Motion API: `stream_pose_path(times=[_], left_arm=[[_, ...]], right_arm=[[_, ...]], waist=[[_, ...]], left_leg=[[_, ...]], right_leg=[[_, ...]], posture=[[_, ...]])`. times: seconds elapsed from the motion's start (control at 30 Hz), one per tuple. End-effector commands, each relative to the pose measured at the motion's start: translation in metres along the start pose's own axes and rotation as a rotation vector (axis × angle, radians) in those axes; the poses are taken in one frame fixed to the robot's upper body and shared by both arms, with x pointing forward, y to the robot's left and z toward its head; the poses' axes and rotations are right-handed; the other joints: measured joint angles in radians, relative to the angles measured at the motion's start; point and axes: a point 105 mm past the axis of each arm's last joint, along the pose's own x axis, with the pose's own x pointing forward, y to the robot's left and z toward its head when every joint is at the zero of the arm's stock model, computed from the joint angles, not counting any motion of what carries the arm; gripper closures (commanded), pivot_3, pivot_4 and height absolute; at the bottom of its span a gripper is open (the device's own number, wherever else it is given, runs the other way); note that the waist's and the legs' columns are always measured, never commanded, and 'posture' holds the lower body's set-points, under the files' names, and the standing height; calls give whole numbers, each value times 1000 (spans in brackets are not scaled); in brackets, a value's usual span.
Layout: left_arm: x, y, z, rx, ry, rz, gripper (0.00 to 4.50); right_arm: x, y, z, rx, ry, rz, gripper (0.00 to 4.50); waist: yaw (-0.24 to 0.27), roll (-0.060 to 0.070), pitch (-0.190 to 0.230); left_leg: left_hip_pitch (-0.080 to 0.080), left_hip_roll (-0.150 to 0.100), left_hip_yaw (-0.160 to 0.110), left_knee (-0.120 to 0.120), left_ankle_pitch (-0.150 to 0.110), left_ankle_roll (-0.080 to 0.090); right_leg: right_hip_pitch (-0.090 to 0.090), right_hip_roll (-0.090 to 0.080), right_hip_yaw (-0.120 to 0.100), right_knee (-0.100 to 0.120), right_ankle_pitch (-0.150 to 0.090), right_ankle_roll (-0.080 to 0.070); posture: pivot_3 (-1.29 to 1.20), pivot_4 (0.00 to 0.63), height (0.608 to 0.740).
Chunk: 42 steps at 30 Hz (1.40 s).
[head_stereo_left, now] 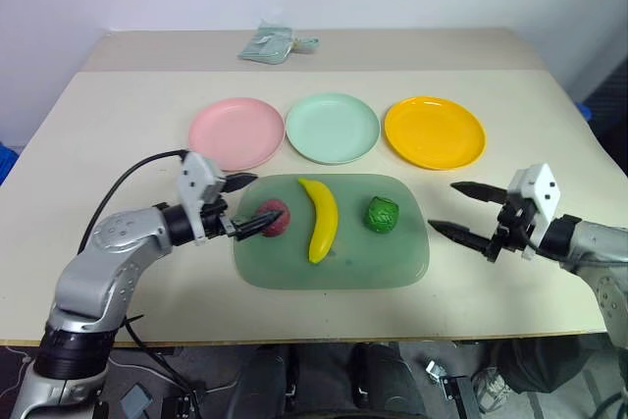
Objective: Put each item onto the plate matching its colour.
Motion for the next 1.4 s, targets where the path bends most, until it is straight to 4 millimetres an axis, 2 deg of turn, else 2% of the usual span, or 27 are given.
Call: stream_pose_path(times=[0.03, 0.3, 0.4, 0.5, 0.6, 0.67, 0.77, 0.87, 0.93, 1.13, 1.27, 1.3, 1.4], left_arm=[[8, -1, -5, 75, 63, -39, 0], [10, 6, -22, 109, 173, -37, 0], [10, 7, -24, 102, 179, -37, 875], [12, 9, -19, 89, 149, -16, 2052], [10, 21, -5, 77, 72, 61, 2111], [8, 39, 8, 96, 15, 173, 2111], [5, 93, 17, 38, 6, 481, 2111], [8, 131, 15, -7, 72, 694, 2111], [13, 144, 10, -42, 110, 754, 2111], [26, 154, 2, -133, 132, 769, 2111], [24, 155, 7, -188, 64, 750, 206], [21, 155, 10, -187, 47, 756, 56], [9, 158, 16, -172, 12, 780, 56]], right_arm=[[11, 26, 20, -54, -41, 69, 87], [18, 42, 30, -47, -55, 87, 87], [20, 44, 31, -54, -53, 93, 0], [24, 42, 30, -59, -53, 93, 0], [27, 42, 31, -66, -58, 97, 0], [31, 41, 34, -71, -70, 99, 0], [38, 38, 39, -81, -96, 90, 0], [49, 33, 44, -96, -127, 68, 0], [54, 31, 48, -98, -148, 55, 0], [59, 33, 51, -106, -169, 38, 0], [58, 33, 51, -106, -172, 23, 0], [58, 33, 51, -104, -173, 21, 0], [59, 34, 51, -91, -174, 14, 0]], waist=[[-2, 0, 0], [1, 0, 0], [1, 0, 0], [0, 0, 0], [0, 0, 0], [1, -1, 0], [4, -2, 1], [4, -3, 1], [5, -3, 1], [-1, -3, 1], [-1, -4, 1], [-2, -4, 1], [-2, -4, 1]], left_leg=[[0, 0, 0, 0, 0, 0], [-1, 0, -1, 2, -1, 1], [-1, 0, -1, 4, -1, 2], [-1, 0, -1, 4, -2, 3], [-2, 0, -1, 4, -2, 3], [-2, 0, -1, 5, -2, 3], [-2, 0, -3, 8, -2, 3], [-2, -1, -3, 10, -2, 4], [-2, -1, -3, 10, -3, 5], [-4, -2, -2, 10, -3, 6], [-4, -1, -2, 10, -3, 5], [-4, -1, -2, 10, -3, 5], [-4, -1, -2, 10, -3, 5]], right_leg=[[0, 0, 0, 0, 0, 0], [0, 0, 0, 0, 0, 0], [0, 0, 0, 0, 0, 0], [0, 0, 0, 1, 0, 0], [0, 0, 0, 1, 0, 0], [0, 0, 0, 1, 0, 0], [1, 0, -1, 3, 0, 0], [2, 0, -1, 4, 0, 1], [2, 0, -2, 4, 0, 1], [1, 0, -2, 6, 0, 2], [1, 0, -2, 5, 0, 2], [1, 0, -2, 5, 0, 2], [1, 0, -2, 5, 0, 2]], posture=[[0, 150, 740], [0, 150, 740], [0, 150, 740], [0, 150, 740], [0, 150, 740], [0, 150, 740], [0, 150, 740], [0, 150, 740], [0, 150, 740], [0, 150, 740], [0, 150, 740], [0, 150, 740], [0, 150, 740]])
